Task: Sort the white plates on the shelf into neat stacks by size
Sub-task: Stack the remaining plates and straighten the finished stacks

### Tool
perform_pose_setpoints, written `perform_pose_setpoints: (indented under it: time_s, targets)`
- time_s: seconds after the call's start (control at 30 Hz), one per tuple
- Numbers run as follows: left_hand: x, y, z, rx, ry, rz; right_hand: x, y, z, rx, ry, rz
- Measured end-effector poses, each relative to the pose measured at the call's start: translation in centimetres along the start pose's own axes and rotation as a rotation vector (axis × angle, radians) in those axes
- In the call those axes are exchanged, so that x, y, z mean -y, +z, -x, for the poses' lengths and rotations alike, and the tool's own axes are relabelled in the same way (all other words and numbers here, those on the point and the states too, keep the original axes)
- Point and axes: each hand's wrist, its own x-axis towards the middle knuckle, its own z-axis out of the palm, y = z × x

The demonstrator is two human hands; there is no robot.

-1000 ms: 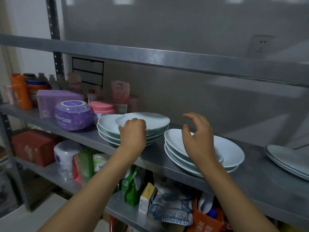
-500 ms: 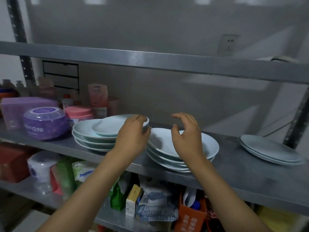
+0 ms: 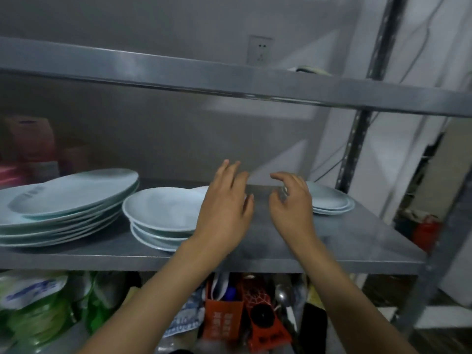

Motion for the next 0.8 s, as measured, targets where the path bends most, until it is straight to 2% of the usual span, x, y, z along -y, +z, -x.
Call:
perform_pose_setpoints:
  time_s: [0.2, 0.37, 0.43, 0.6, 0.8]
  targets:
    - [-3.7, 5.7, -0.1, 0.096, 0.139, 0.054, -9.0, -2.8, -0.1, -0.03, 0.154, 0.18]
    - [-4.2, 10.6, 0.2, 0.17, 0.14, 0.085, -15.2, -2.8, 0.0, 0.033, 0.244, 0.402]
    - [-4.2, 12.5, -0.5, 0.201, 0.107, 0.084, -16.1, -2.3, -0.5, 0.064, 0.243, 0.499]
    - [-3.2, 15.7, -2.3, 0.2, 0.028, 0.084, -17.2, -1.6, -0.5, 0.28, 0.223, 0.717]
    - [-2.3, 16.3, -1.5, 0.165, -0.032, 0.133, -17.5, -1.0, -0.4, 0.279, 0.201, 0.776]
